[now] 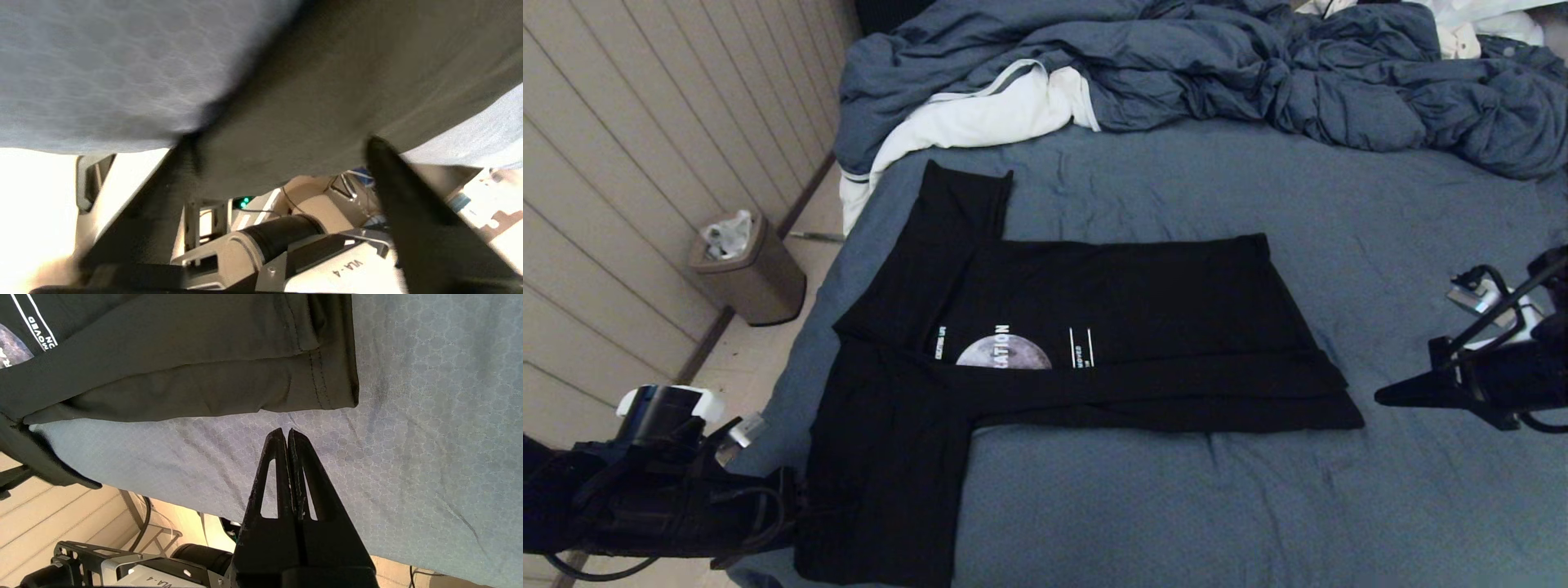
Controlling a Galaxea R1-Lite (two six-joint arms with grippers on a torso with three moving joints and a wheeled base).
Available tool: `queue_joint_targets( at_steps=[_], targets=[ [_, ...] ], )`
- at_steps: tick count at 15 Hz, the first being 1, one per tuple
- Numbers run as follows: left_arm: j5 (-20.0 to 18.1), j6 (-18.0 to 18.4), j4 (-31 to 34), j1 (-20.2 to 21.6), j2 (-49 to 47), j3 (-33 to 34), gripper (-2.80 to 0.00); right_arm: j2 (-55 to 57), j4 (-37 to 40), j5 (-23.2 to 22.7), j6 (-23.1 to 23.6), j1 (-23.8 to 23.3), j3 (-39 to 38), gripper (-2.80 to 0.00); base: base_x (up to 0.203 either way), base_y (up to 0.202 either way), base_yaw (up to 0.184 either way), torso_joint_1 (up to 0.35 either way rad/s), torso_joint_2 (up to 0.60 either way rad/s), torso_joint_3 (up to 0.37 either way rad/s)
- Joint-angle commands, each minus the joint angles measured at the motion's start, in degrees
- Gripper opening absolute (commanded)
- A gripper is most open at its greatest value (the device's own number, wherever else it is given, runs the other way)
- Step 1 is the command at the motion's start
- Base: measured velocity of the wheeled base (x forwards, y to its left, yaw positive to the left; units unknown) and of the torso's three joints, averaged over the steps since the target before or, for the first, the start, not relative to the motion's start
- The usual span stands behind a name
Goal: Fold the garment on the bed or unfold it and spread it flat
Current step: Fold the black T-shirt
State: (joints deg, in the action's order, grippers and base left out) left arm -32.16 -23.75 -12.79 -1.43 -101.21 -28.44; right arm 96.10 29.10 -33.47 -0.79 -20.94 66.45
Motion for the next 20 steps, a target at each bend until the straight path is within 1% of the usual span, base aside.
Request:
queue_joint_targets(
  at_steps=[1, 3, 8, 10, 12, 13, 15, 17, 20],
  targets=[
    [-0.18, -0.16, -0.26, -0.18, -0.34, -0.26, -2.8, 0.4, 0.17, -0.19, 0.0, -0.06, -0.09, -2.8, 0.0, 0.0, 0.0, 0.0, 0.0, 0.0],
    [-0.44, -0.94, -0.31, -0.16, -0.04, -0.39, -2.8, 0.4, 0.17, -0.19, 0.0, -0.06, -0.01, -2.8, 0.0, 0.0, 0.0, 0.0, 0.0, 0.0],
    [-1.06, -0.95, -0.15, -0.22, 2.04, -0.04, -2.8, 0.15, 0.17, -0.19, 0.0, -0.33, -0.18, -2.8, 0.0, 0.0, 0.0, 0.0, 0.0, 0.0],
    [-1.08, -1.27, 0.14, -0.23, 4.52, -0.13, -2.8, -0.13, 0.26, -0.19, -0.09, -0.41, -0.09, -2.8, 0.0, 0.0, 0.0, 0.0, 0.0, 0.0],
    [-1.08, -2.62, 0.5, -0.31, 9.43, -0.92, -2.8, -0.3, 0.26, -0.11, -0.17, -0.41, -0.09, -2.8, 0.0, 0.0, 0.0, 0.0, 0.0, 0.0],
    [-1.07, -3.85, 1.19, -0.78, 11.42, -2.97, -2.8, -0.39, 0.26, -0.11, -0.26, -0.48, -0.01, -2.8, 0.0, 0.0, 0.0, 0.0, 0.0, 0.0],
    [-1.55, -6.61, 5.18, -1.56, 14.11, -9.87, -2.8, -0.39, 0.26, -0.19, -0.35, -0.5, -0.01, -2.8, 0.0, 0.0, 0.0, 0.0, 0.0, 0.0],
    [-3.38, -8.57, 10.78, -1.95, 15.59, -18.24, -2.8, -0.35, 0.17, -0.19, -0.31, -0.5, -0.01, -2.8, 0.0, 0.0, 0.0, 0.0, 0.0, 0.0],
    [-4.64, -10.82, 18.11, -2.08, 14.84, -31.13, -2.8, 0.42, 0.17, -0.57, 0.01, -0.36, 0.61, -2.8, 0.0, 0.0, 0.0, 0.0, 0.0, 0.0]
  ],
)
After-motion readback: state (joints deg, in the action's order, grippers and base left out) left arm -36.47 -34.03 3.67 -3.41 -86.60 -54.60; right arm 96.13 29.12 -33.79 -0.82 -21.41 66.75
